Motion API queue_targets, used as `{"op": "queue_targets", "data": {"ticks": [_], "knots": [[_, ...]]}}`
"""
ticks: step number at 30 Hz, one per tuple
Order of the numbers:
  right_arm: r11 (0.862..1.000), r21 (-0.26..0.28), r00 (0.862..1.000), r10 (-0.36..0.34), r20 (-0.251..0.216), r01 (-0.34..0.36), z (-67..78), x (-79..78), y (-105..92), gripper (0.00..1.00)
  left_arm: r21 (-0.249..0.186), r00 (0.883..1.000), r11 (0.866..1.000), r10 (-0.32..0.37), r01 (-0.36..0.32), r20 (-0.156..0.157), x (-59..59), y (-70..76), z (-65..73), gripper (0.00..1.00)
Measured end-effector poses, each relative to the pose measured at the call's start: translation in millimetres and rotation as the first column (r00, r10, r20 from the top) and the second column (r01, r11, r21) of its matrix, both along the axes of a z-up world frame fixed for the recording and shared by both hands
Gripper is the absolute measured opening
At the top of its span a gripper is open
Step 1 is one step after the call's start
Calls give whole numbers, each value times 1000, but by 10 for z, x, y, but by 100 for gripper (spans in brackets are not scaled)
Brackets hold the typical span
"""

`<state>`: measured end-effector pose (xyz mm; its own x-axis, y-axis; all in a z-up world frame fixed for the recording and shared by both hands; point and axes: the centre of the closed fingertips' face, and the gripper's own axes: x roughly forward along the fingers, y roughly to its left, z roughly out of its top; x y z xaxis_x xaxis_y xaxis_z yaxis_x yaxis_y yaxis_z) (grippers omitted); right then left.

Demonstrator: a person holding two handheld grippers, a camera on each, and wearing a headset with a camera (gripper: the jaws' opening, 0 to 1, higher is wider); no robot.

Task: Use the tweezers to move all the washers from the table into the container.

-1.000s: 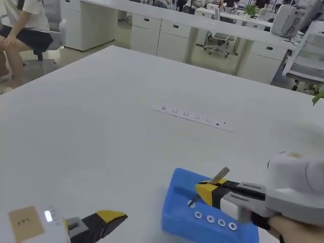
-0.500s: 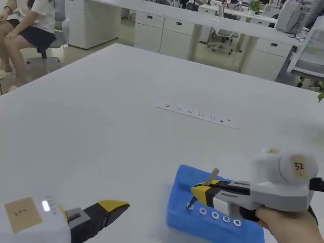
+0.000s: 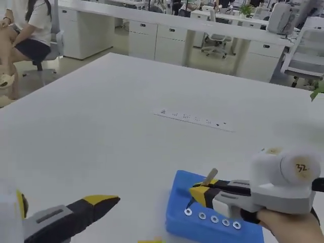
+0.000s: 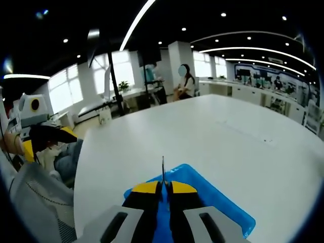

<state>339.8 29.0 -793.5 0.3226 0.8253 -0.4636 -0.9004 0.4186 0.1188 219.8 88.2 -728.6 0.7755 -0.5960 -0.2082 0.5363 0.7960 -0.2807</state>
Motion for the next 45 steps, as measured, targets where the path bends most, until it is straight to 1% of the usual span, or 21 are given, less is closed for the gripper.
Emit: {"op": "queue_targets", "data": {"ticks": [4,6,9,11,13,16,20,21,23,25,26,28,29,30,31,32,33,34,38,41,45], "knots": [[1000,27,1000,7,25,-8,198,-154,-114,4,-5,999,999,-37,37,14,29,-27,115,48],[999,36,1000,10,27,-11,259,-231,-165,4,-2,997,997,-80,80,13,19,-86,156,44],[999,45,999,16,33,-18,340,-368,-249,4,25,991,991,-135,135,19,-5,-185,190,39],[999,47,999,24,38,-26,377,-466,-300,3,40,982,982,-187,186,13,-39,-280,198,36],[999,21,998,41,53,-42,384,-568,-353,3,66,973,971,-230,229,18,-65,-366,205,33],[997,0,996,73,54,-73,378,-736,-406,3,74,958,956,-285,283,11,-104,-487,208,28],[993,-14,993,119,26,-118,332,-968,-460,3,87,929,926,-369,367,1,-176,-655,210,23],[991,-15,991,133,9,-133,311,-1043,-472,3,87,918,914,-396,395,-7,-204,-709,209,23],[986,-24,986,165,-5,-165,282,-1147,-481,3,78,903,900,-429,428,-5,-235,-783,225,23],[981,-35,982,190,-13,-190,257,-1252,-490,3,8,879,879,-476,477,-27,-300,-893,254,23],[976,-47,977,213,-17,-213,238,-1320,-494,3,-5,871,871,-491,491,-32,-312,-927,258,24],[971,-61,973,232,-18,-232,219,-1390,-499,3,33,854,853,-520,520,-28,-330,-985,237,22],[967,-71,970,243,-16,-244,209,-1423,-503,3,48,841,839,-541,542,-27,-356,-1032,233,21],[962,-82,965,260,-21,-261,197,-1474,-508,3,51,834,833,-550,551,-30,-367,-1058,231,20],[958,-85,962,272,-20,-273,193,-1506,-507,3,51,823,821,-568,569,-32,-386,-1102,232,19],[954,-94,958,285,-22,-285,182,-1545,-513,3,51,820,819,-571,572,-32,-389,-1113,233,18],[950,-101,955,296,-20,-297,176,-1577,-516,3,52,807,806,-589,590,-34,-409,-1163,234,18],[930,-140,940,340,-19,-339,139,-1669,-540,3,70,779,776,-626,627,-40,-455,-1248,225,17],[913,-159,926,376,-23,-374,131,-1755,-548,3,127,746,736,-664,665,-57,-516,-1323,170,14],[877,-231,902,433,-7,-422,87,-1825,-584,3,138,728,717,-682,683,-63,-547,-1372,145,11],[846,-301,886,463,7,-440,40,-1880,-611,3,169,694,677,-716,716,-75,-599,-1454,90,8]]}}
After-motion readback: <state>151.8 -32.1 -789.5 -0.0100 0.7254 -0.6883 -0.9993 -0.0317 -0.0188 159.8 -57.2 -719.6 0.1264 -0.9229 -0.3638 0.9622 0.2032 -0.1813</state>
